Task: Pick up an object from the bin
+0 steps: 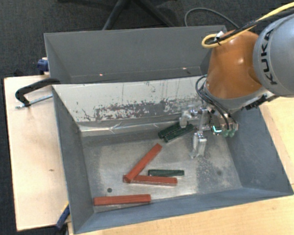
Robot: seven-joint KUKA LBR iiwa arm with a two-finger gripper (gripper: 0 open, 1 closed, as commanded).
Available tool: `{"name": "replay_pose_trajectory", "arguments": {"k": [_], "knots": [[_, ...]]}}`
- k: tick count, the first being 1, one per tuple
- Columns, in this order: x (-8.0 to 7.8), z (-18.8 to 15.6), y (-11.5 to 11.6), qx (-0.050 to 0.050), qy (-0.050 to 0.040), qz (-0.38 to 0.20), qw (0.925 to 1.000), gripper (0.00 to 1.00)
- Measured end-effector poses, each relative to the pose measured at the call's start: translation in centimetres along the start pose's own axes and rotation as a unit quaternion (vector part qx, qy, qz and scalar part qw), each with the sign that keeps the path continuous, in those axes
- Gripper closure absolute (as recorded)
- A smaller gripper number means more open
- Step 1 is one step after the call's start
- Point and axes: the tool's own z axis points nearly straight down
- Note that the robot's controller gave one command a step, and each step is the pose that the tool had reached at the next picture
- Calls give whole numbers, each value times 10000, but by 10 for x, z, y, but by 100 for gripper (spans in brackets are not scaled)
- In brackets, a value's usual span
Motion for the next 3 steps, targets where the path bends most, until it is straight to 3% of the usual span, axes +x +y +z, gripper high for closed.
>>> {"name": "replay_pose_trajectory", "arguments": {"k": [1,2,3], "knots": [[16,72,36,-4,-31,-233,9997,0],[20,69,86,-8,-42,-404,9992,0],[-1,69,124,-10,-66,-494,9988,0]]}}
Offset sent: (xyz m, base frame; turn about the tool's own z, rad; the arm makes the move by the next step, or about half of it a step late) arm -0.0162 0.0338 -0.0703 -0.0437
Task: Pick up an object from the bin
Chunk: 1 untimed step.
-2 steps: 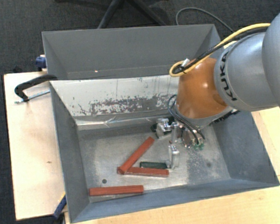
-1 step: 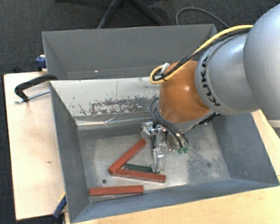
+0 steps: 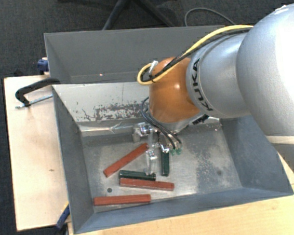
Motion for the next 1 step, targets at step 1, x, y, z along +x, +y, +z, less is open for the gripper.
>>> {"name": "replay_pose_trajectory", "arguments": {"k": [1], "knots": [[1,0,-2,8,13,15,10000,100]]}}
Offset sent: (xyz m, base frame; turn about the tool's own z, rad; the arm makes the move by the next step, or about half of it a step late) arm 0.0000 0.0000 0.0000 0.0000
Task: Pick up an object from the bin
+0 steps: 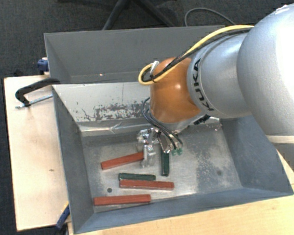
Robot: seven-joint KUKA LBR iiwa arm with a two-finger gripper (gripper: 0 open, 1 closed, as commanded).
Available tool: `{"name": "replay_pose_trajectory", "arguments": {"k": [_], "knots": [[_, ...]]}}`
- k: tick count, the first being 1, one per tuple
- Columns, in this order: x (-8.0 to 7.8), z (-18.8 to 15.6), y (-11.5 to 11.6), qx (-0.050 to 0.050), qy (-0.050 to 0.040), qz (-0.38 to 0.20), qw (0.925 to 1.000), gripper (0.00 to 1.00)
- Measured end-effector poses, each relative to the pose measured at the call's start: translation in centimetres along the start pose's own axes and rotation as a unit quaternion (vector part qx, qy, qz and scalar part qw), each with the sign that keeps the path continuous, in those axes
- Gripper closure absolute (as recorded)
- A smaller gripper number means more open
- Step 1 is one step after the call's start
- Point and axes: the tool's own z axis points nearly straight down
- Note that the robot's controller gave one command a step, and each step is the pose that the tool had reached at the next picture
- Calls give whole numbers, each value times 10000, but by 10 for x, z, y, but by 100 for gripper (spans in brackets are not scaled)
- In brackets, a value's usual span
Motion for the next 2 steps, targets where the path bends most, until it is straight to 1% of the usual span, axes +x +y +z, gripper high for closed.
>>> {"name": "replay_pose_trajectory", "arguments": {"k": [1,2], "knots": [[44,-111,-41,11,-30,78,10000,100],[64,-153,-40,3,-15,157,9999,100]]}}
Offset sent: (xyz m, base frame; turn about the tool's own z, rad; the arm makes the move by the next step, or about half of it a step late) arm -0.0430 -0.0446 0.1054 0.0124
